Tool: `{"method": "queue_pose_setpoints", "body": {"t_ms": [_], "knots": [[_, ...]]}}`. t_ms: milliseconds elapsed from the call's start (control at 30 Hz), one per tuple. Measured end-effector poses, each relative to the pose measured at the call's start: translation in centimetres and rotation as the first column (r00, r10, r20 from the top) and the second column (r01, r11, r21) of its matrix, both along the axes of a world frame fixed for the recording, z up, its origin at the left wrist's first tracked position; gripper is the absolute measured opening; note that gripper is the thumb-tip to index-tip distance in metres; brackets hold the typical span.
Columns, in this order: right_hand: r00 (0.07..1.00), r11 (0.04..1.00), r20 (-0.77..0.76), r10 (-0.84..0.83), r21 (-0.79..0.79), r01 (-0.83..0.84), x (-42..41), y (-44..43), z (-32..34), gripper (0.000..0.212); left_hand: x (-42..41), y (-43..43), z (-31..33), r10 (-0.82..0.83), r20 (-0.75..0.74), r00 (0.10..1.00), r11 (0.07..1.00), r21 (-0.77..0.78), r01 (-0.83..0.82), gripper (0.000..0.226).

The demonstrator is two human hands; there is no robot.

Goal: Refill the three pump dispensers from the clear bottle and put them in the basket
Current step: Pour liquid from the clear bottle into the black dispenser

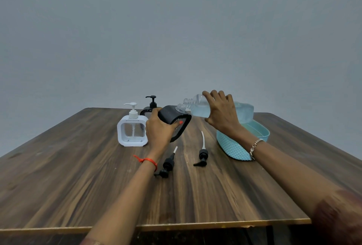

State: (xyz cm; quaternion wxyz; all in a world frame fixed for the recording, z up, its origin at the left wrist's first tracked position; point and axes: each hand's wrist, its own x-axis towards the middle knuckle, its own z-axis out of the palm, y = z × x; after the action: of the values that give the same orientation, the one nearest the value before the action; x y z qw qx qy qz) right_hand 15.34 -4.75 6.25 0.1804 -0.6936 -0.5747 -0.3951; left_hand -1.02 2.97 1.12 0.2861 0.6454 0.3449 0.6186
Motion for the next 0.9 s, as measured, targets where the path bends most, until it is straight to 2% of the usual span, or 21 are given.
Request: {"method": "queue_pose_setpoints", "body": {"t_ms": [900], "knots": [[1.0,1.0,0.01,-0.004,-0.005,0.004,-0.48,-0.71,0.56,0.068,-0.24,-0.79,0.33,0.007,0.031,0.999,1.0,-0.01,-0.007,0.06]]}}
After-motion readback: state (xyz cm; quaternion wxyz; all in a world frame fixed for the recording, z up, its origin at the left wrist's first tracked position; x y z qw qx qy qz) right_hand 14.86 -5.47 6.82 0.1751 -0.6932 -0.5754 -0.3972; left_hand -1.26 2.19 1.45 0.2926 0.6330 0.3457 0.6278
